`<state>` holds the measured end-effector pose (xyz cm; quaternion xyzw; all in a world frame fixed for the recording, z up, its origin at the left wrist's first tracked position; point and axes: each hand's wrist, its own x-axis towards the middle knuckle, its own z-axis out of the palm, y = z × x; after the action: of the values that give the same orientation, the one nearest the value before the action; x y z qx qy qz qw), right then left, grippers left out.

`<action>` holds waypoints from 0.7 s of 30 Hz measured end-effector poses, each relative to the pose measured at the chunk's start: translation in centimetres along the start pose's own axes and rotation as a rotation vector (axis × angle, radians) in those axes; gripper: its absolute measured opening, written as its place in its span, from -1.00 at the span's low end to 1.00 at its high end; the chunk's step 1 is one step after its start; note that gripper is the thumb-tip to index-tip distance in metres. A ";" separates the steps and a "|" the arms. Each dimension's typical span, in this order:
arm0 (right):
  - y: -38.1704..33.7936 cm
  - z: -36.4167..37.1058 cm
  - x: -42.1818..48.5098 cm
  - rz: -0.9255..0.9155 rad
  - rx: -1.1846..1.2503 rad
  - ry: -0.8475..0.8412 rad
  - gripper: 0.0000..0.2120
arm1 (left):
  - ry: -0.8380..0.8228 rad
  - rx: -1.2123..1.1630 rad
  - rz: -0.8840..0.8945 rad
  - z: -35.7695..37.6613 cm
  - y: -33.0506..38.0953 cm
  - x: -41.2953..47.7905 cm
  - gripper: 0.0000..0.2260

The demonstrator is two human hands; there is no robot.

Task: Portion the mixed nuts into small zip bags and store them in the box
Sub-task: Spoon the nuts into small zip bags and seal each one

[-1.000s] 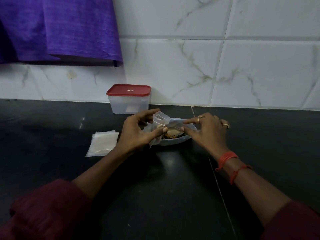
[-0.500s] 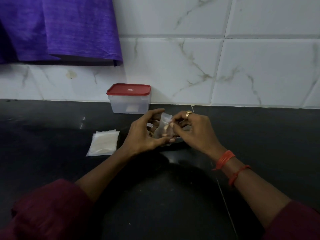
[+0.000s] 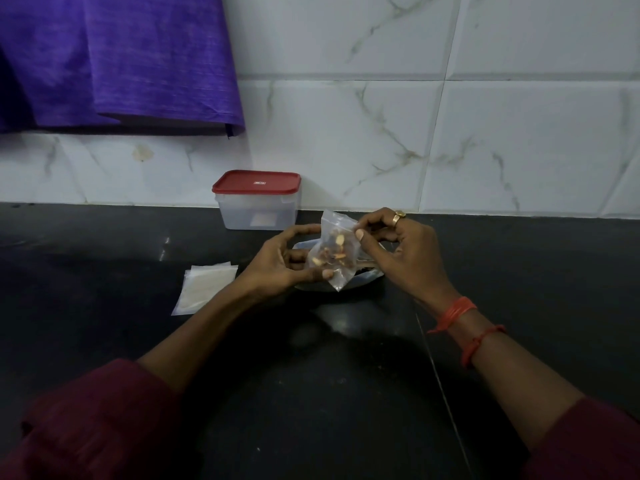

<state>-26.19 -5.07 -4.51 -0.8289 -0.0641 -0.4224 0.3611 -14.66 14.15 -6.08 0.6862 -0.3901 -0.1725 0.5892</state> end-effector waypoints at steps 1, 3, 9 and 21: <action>0.0 0.1 0.0 0.000 0.004 -0.001 -0.94 | -0.003 0.008 -0.005 0.0 0.0 0.0 -0.33; 0.0 0.1 0.0 -0.006 0.008 0.000 -0.95 | -0.015 0.043 -0.015 -0.1 0.0 0.1 -0.32; -0.1 0.2 -0.1 -0.025 0.009 -0.037 -0.94 | -0.011 0.171 -0.022 -0.3 -0.3 0.4 -0.28; 0.0 0.1 -0.1 -0.053 0.037 -0.023 -0.95 | -0.055 0.263 0.036 0.3 0.7 -0.2 -0.50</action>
<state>-26.17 -5.00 -4.63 -0.8248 -0.0980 -0.4211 0.3643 -15.25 14.10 -5.58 0.7454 -0.4374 -0.1281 0.4865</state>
